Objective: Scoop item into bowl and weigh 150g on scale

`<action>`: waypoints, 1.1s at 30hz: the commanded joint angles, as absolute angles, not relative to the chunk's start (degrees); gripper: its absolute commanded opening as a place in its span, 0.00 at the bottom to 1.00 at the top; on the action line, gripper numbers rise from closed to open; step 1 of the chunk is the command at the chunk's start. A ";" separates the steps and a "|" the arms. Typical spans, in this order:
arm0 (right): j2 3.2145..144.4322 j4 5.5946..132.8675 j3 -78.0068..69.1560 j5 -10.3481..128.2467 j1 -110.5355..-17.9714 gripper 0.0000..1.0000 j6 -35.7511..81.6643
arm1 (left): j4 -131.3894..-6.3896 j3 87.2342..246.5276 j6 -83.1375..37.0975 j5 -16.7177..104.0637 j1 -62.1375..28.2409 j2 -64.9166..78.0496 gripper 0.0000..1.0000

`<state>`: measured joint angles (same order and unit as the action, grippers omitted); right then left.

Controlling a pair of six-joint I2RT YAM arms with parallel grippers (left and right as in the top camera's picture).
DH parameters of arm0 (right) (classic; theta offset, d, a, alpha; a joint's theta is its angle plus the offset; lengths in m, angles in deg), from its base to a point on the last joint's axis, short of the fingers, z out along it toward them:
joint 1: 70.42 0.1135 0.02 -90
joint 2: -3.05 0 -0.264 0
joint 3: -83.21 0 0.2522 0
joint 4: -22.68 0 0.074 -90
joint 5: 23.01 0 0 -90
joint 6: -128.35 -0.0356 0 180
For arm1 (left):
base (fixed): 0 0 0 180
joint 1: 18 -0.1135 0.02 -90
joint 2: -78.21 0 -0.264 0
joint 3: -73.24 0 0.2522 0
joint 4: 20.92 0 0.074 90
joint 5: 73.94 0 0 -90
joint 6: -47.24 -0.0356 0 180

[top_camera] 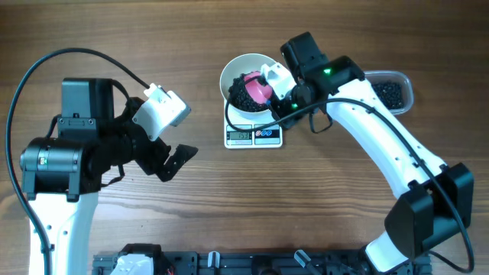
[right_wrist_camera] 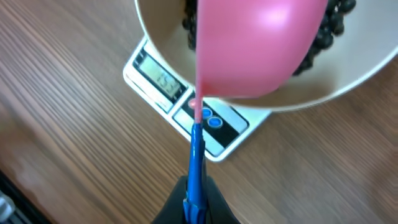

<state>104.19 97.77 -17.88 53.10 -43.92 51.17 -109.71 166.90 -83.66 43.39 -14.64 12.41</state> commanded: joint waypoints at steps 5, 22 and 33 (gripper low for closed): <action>105.92 103.62 -29.18 62.70 -46.52 0.04 61.01 | -109.75 168.02 -84.34 43.87 -15.01 12.19 1.00; 117.40 110.03 -43.52 65.47 -47.54 0.04 71.22 | -109.75 168.02 -84.34 43.87 -15.01 12.19 1.00; 122.90 109.11 -43.41 70.96 -42.93 0.04 70.28 | -109.77 168.02 -84.34 43.87 -15.01 12.19 1.00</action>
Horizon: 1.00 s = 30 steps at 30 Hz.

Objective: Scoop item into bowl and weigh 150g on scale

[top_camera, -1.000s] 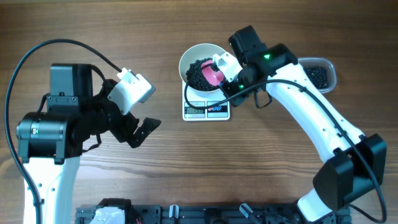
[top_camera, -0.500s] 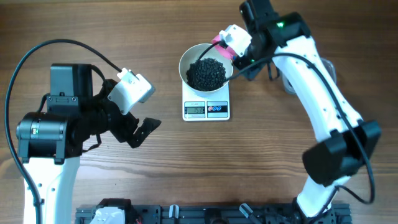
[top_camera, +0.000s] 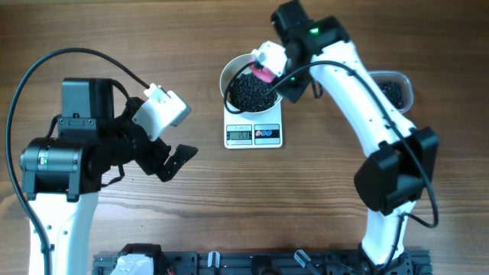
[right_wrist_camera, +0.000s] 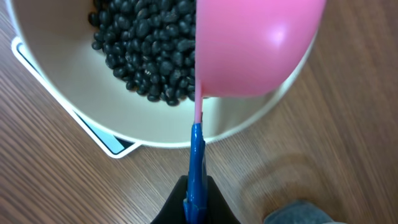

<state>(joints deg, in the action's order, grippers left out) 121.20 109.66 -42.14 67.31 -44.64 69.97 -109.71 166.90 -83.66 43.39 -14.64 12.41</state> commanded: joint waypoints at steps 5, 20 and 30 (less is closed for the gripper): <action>124.19 108.98 -43.41 75.07 -41.40 0.04 69.62 | -109.75 168.02 -84.34 43.87 -15.01 12.19 1.00; 126.27 109.59 -43.34 72.82 -39.30 0.04 68.42 | -109.75 168.02 -84.34 43.87 -15.01 12.19 1.00; 126.25 112.10 -43.36 62.24 -38.56 0.04 68.31 | -109.75 168.02 -84.34 43.87 -15.01 12.19 1.00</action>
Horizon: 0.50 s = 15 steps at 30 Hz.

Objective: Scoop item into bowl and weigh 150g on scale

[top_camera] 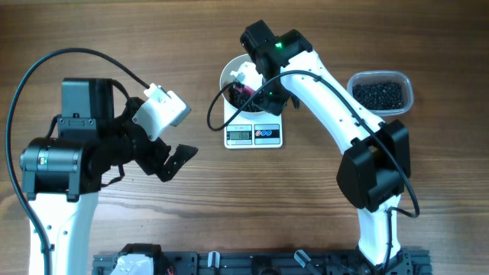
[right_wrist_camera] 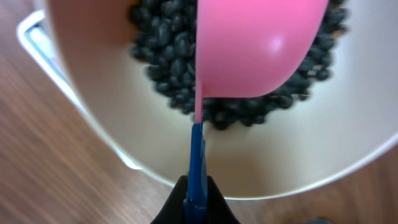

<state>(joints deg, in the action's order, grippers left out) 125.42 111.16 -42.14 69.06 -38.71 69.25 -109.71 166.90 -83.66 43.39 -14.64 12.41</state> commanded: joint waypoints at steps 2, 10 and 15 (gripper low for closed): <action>126.25 112.69 -43.36 59.73 -38.56 0.04 68.13 | -109.75 168.02 -84.34 43.87 -15.01 12.19 1.00; 126.25 113.63 -43.36 52.51 -39.17 0.04 66.36 | -109.75 168.02 -84.34 43.87 -15.01 12.19 1.00; 126.25 113.90 -43.36 49.15 -41.03 0.04 64.88 | -109.75 168.02 -84.34 43.87 -15.01 12.19 1.00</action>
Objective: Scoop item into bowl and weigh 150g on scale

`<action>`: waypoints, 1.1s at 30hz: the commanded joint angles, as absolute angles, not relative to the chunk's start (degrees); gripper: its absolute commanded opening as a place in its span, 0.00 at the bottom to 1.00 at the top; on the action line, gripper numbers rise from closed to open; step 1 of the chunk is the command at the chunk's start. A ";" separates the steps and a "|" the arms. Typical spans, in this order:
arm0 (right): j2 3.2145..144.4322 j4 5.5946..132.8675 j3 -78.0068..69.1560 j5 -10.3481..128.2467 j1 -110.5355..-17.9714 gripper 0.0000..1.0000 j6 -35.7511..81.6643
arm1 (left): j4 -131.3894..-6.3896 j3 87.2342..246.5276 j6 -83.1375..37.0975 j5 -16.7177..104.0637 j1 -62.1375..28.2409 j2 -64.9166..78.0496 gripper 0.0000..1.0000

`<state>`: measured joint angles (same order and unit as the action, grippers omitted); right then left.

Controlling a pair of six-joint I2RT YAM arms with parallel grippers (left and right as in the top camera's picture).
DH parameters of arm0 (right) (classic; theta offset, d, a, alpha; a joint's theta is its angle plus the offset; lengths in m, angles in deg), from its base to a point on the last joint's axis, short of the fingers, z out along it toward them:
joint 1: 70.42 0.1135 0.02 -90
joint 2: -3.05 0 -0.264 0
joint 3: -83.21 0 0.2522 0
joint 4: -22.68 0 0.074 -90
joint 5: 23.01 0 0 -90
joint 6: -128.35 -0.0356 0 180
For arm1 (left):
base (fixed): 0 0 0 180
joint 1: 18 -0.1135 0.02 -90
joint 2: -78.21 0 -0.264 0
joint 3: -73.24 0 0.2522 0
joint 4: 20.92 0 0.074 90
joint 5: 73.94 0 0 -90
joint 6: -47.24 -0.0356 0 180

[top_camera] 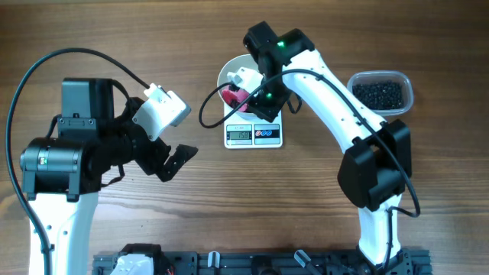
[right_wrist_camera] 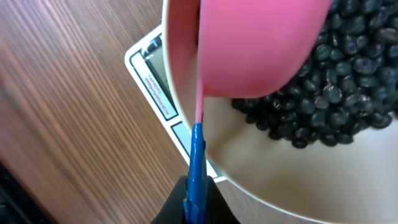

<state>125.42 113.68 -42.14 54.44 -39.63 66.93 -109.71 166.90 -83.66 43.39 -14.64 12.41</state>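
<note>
A white bowl (right_wrist_camera: 311, 180) of black beans (right_wrist_camera: 348, 93) stands on a small white scale (top_camera: 254, 135) at the table's middle back. My right gripper (right_wrist_camera: 196, 199) is shut on the blue handle of a pink scoop (right_wrist_camera: 255, 43), whose cup hangs over the bowl's left side. In the overhead view the scoop (top_camera: 235, 95) shows pink at the bowl's left rim under the right arm. My left gripper (top_camera: 174, 159) hangs open over bare table, well left of the scale.
A clear tub of black beans (top_camera: 380, 93) sits at the back right. The right arm stretches from the front right across to the bowl. A black rail runs along the front edge (top_camera: 252, 263).
The right gripper has turned with the scoop, so the scoop's cup now sits over the bowl's left rim with the scale's display showing beside it. The left arm has not moved.
The right gripper held the pink scoop over the bowl from the right side, the forearm lying towards the bean tub. Then it held it from the back right of the bowl. Later the arm had swung round, and now the scoop is at the bowl's left side.
</note>
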 commanded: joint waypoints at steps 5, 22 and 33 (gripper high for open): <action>126.25 114.09 -43.36 44.29 -44.09 0.04 63.28 | -109.75 168.02 -84.34 43.87 -15.01 12.19 1.00; 125.98 117.44 -43.36 30.39 -53.42 0.04 61.73 | -109.75 168.02 -84.34 43.87 -15.01 12.19 1.00; 123.34 116.52 -43.39 33.32 -53.40 0.04 52.94 | -109.75 168.02 -84.34 43.87 -15.01 12.19 1.00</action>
